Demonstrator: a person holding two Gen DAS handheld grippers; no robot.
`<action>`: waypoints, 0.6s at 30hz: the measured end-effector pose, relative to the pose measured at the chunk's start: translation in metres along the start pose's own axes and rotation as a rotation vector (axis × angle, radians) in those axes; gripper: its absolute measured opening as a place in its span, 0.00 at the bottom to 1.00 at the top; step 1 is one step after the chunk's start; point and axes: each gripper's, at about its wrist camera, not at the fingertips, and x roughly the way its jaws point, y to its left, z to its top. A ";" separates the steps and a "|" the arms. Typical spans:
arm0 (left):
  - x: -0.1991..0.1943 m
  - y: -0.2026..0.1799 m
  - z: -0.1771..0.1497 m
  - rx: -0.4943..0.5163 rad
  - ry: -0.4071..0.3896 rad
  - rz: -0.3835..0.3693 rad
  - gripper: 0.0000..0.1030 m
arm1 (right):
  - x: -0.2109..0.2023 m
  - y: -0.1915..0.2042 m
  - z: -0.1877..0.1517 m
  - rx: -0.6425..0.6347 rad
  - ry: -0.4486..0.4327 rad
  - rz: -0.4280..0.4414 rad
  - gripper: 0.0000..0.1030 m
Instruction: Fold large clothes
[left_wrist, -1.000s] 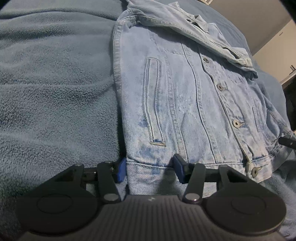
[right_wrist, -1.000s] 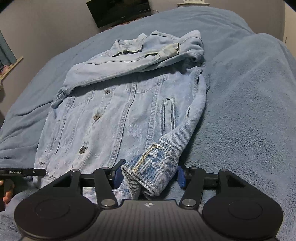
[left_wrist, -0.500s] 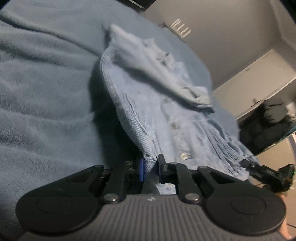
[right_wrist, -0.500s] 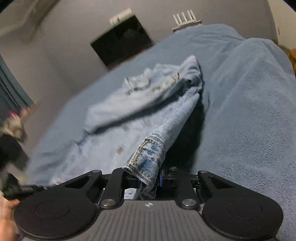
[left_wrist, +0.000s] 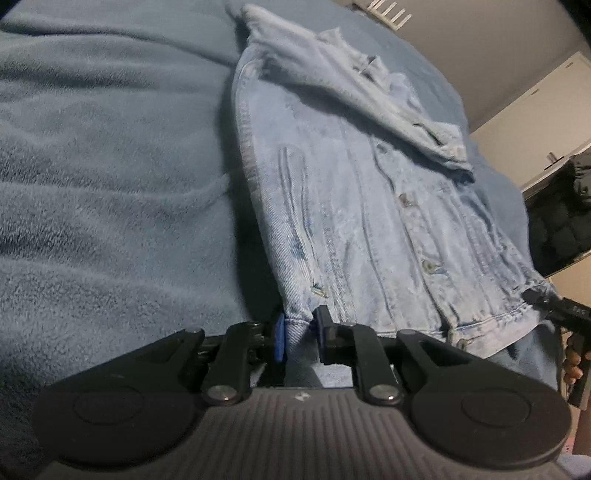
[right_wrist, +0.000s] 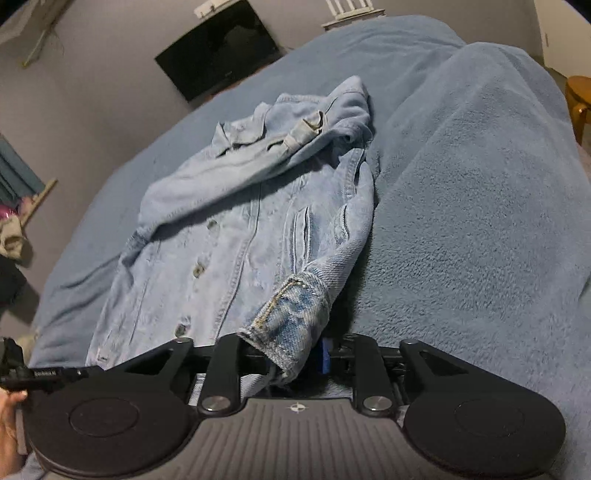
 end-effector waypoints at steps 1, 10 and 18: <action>0.004 -0.001 -0.001 -0.002 0.008 0.005 0.14 | 0.000 0.002 0.003 -0.019 0.012 -0.007 0.30; 0.035 -0.011 -0.008 0.058 0.096 0.045 0.46 | 0.009 0.011 0.018 -0.078 0.047 -0.035 0.47; 0.036 0.001 -0.007 0.003 0.102 0.022 0.47 | 0.008 0.000 0.024 -0.013 0.033 -0.002 0.54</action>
